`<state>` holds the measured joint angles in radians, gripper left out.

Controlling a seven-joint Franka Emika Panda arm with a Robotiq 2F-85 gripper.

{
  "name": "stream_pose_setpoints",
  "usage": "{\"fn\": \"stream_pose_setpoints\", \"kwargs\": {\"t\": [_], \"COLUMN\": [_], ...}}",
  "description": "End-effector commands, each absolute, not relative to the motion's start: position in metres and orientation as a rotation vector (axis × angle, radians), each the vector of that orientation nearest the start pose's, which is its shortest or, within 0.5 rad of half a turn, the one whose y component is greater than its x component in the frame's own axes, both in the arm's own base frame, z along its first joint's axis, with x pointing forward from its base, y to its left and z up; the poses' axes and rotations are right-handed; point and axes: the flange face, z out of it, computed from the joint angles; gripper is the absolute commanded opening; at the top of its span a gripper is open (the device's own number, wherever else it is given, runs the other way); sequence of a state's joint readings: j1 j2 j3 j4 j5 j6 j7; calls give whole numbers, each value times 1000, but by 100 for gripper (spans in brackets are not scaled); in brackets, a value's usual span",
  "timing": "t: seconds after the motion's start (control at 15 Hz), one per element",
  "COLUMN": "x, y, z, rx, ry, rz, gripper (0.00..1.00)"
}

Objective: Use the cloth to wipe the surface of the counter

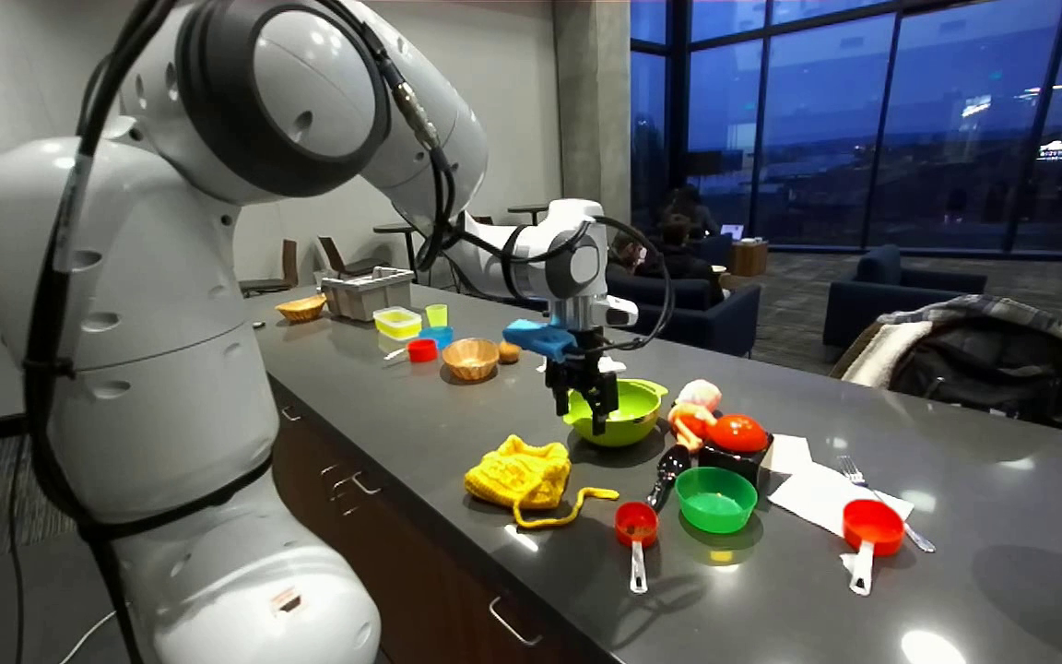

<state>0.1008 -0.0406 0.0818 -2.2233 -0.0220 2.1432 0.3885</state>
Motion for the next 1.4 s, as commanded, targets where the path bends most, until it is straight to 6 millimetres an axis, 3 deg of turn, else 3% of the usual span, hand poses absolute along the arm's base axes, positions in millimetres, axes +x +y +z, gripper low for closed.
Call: {"fn": "stream_pose_setpoints", "kwargs": {"t": [0.0,0.2,0.47,0.87,1.13,1.33], "x": [501,496,488,487,487,486], "y": [83,82,92,104,96,79], "z": [419,438,461,488,510,528], "rx": [-3175,-3191,-3162,-3108,-3090,-3082], "ry": [290,210,-58,-359,-395,-270], "rz": [86,186,302,198,119,45], "gripper": [100,100,100,100,100,100]}}
